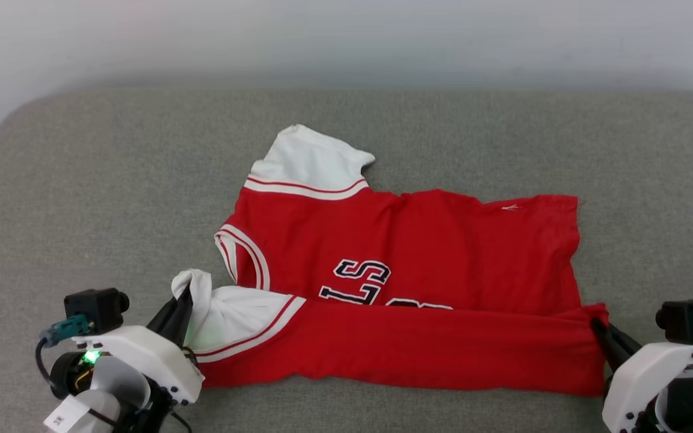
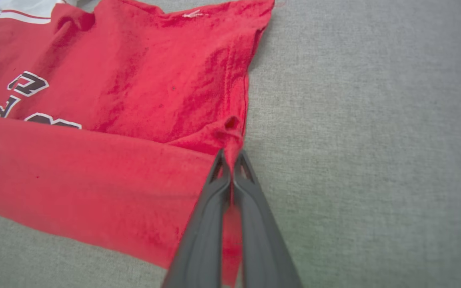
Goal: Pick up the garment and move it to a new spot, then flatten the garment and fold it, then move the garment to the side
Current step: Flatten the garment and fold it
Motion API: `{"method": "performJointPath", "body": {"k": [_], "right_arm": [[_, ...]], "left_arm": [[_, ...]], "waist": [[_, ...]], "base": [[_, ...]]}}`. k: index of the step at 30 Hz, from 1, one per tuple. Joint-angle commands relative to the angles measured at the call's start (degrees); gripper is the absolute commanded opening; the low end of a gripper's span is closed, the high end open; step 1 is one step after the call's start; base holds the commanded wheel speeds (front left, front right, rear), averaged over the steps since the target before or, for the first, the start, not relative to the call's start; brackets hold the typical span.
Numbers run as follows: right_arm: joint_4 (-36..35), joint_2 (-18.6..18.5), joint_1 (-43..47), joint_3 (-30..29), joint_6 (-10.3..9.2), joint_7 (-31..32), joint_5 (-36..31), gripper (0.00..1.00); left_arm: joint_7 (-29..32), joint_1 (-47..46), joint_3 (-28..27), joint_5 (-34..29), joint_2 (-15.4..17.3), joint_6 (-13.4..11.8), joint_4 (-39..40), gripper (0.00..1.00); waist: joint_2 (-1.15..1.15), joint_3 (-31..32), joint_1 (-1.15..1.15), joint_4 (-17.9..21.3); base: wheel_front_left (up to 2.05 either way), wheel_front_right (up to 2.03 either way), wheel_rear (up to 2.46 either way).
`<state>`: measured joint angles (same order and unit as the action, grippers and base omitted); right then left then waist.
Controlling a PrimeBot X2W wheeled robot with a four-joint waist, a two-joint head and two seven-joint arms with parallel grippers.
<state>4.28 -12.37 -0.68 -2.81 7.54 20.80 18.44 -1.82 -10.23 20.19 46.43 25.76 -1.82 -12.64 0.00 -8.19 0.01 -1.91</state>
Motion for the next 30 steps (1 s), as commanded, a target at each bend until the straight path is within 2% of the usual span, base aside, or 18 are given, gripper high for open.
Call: {"method": "performJointPath", "body": {"k": [1,6,11,12,13,14,15,20,24,30], "right_arm": [[1.16,-0.36,-1.52,0.63,-0.11,-1.03,0.4,0.0],[7.68,-0.84,-4.36,3.2,-0.1,-3.36,1.64,0.0],[15.18,-1.3,-6.38,5.8,-0.12,-6.35,2.62,0.0],[16.34,-1.4,-6.87,6.36,-0.13,-6.91,2.99,0.04],[17.07,-1.34,-7.24,6.82,-0.13,-7.7,3.63,0.31],[17.42,-1.42,-7.63,7.14,-0.12,-8.71,4.05,0.82],[17.52,-1.65,-8.07,7.61,-0.12,-9.92,4.62,1.0],[15.02,-3.19,-7.5,8.68,-0.1,-18.9,6.28,1.0],[12.25,-2.5,-5.95,7.46,-0.09,-24.93,5.04,1.0],[7.09,-0.32,-3.6,4.83,-0.09,-26.63,2.1,1.0]], "left_arm": [[-0.67,-1.68,0.37,-0.29,-0.6,0.95,-1.65,0.0],[0.53,-5.63,2.34,-0.4,-1.86,3.53,-8.79,0.0],[1.22,-7.43,3.85,-0.18,-2.8,5.37,-14.04,0.0],[1.02,-7.56,4.01,-0.07,-3.01,5.69,-14.73,0.0],[0.89,-7.6,4.13,0.0,-3.18,5.87,-15.32,0.24],[0.51,-7.76,3.96,0.09,-3.31,5.86,-15.77,0.49],[0.01,-7.8,3.69,0.06,-3.39,5.69,-16.23,1.0],[-1.37,-7.35,3.36,-0.31,-2.94,5.17,-17.84,1.0],[-1.22,-7.11,2.81,-0.85,-1.25,3.76,-17.55,1.0],[2.85,-6.93,1.75,0.03,2.45,2.01,-13.99,1.0]], "waist": [[0.0,-2.54,-0.01,0.18],[0.0,-5.39,-0.01,0.48],[0.0,-5.7,-0.01,0.9],[0.0,-5.44,-0.01,0.98],[0.0,-5.11,-0.01,1.03],[0.0,-4.73,-0.01,1.04],[0.0,-4.22,-0.01,1.01],[0.0,-1.0,-0.01,0.61],[0.0,1.13,-0.01,0.77],[0.0,2.87,-0.01,1.26]], "base": [[0.0,0.0,0.0],[0.0,0.0,0.0],[0.0,0.0,0.0],[0.0,0.0,0.0],[0.0,0.0,0.0],[0.0,0.0,0.0],[0.0,0.0,0.0],[0.0,0.0,0.0],[0.0,0.0,0.0],[0.0,0.0,0.0]]}}
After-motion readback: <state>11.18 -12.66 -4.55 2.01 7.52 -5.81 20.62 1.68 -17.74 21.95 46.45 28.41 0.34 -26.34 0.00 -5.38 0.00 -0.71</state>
